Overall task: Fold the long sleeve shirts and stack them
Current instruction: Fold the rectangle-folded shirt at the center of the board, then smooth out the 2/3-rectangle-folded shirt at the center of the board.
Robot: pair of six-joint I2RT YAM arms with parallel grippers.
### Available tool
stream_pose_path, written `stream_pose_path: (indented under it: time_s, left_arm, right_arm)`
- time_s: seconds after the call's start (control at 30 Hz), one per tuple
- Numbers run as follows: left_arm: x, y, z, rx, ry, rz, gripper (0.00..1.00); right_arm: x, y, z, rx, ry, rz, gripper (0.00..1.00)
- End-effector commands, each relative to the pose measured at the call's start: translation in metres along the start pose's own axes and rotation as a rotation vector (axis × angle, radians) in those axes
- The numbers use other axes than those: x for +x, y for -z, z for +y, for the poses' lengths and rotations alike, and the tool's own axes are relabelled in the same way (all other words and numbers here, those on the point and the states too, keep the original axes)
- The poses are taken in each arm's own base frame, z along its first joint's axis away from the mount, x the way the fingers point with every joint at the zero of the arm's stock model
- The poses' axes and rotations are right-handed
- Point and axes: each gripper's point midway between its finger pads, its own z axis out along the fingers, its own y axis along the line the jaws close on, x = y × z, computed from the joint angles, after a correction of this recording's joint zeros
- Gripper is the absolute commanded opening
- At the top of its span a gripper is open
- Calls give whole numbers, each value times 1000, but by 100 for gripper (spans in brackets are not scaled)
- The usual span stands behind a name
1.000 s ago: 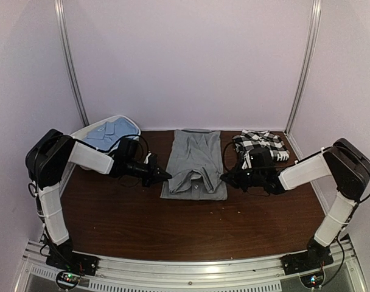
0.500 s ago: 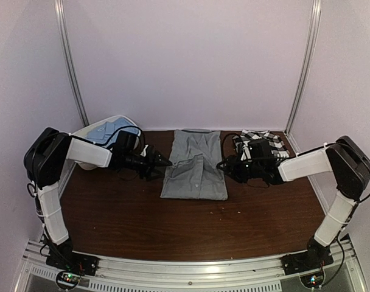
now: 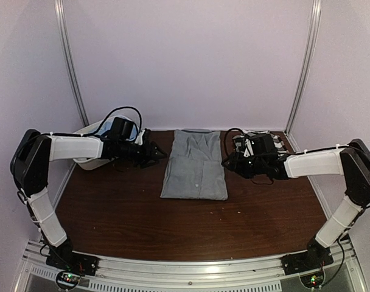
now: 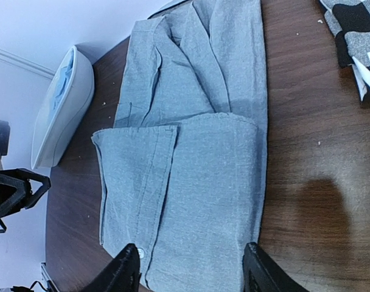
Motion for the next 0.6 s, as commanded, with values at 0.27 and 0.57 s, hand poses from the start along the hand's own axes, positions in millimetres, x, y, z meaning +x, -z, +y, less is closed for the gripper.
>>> stream_pose_path:
  time_s: [0.27,0.57]
  left_arm:
    - [8,-75,-29,30,-182,113,36]
    - [-18,-110,53,-124,-86,108,31]
  right_arm:
    - [17,-60,57,-40,149,106,41]
    - [39,-109,65,36,257,195,39]
